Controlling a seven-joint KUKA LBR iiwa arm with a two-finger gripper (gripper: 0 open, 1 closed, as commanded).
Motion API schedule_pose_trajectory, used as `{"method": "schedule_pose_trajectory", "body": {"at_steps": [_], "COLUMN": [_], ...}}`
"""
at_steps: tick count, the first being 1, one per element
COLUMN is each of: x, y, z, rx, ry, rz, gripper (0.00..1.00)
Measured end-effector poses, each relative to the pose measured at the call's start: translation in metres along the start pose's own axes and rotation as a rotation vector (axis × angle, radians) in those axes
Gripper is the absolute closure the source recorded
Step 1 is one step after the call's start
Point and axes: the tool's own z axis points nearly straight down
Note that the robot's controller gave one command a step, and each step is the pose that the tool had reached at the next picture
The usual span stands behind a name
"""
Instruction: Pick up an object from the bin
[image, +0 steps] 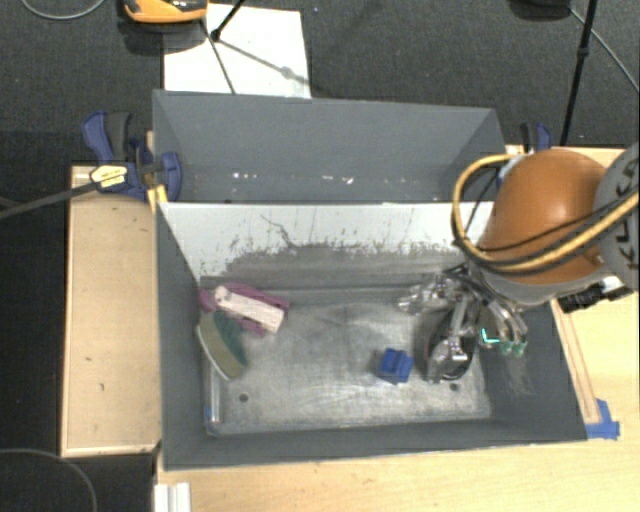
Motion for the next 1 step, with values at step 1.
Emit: {"method": "schedule_pose_trajectory", "body": {"at_steps": [1], "x": [-0.0171], "y": [-0.0053], "z": [0.1210], "rx": [0.000], "ry": [-0.002], "rz": [-0.238], "gripper": [0.00]}}
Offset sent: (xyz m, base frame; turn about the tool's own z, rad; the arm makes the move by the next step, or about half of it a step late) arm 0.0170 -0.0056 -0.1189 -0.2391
